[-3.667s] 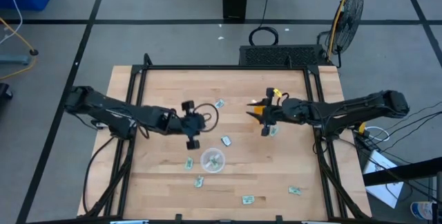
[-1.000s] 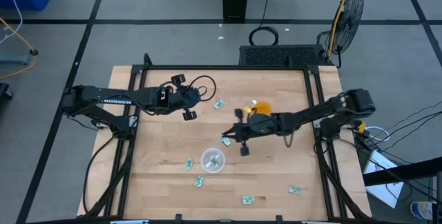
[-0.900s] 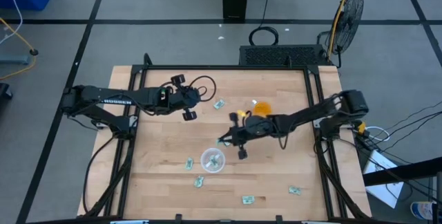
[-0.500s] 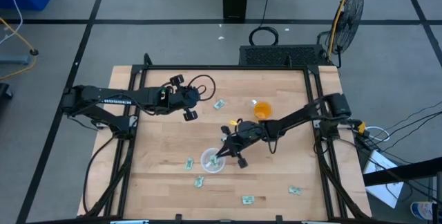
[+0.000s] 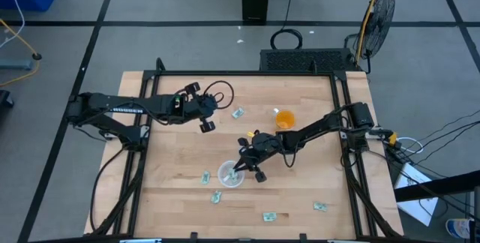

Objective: Pick and place items into bin
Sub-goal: Put the white stevia packet into the transparent bin

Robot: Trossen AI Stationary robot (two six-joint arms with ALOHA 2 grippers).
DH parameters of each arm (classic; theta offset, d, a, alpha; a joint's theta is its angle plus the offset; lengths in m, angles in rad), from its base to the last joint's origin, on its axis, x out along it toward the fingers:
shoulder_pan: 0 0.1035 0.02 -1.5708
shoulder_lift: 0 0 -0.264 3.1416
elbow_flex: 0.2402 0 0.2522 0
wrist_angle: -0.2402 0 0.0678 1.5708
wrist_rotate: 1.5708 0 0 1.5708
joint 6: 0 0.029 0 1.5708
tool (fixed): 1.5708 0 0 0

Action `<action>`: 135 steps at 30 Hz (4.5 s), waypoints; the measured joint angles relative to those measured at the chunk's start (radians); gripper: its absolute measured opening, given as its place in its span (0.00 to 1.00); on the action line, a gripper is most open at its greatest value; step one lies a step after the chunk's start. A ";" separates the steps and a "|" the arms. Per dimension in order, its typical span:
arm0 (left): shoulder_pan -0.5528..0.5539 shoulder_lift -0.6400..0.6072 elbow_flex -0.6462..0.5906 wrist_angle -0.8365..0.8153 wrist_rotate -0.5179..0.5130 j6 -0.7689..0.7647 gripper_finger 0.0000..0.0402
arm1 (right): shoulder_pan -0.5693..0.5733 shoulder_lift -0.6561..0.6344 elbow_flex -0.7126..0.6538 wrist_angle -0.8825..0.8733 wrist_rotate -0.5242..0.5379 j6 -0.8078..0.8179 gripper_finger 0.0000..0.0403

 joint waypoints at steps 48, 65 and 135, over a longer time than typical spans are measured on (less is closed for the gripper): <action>0.139 0.204 -0.386 0.796 0.420 0.016 0.20 | -0.076 -0.765 -0.168 -0.379 0.951 -0.445 0.29; 0.173 0.497 -0.207 0.807 0.350 0.104 0.49 | -0.228 -0.772 -0.197 -0.277 1.054 -0.480 0.33; -0.506 0.207 -0.209 0.498 0.520 -0.426 0.05 | -0.238 -0.772 -0.197 -0.383 1.051 -0.315 0.32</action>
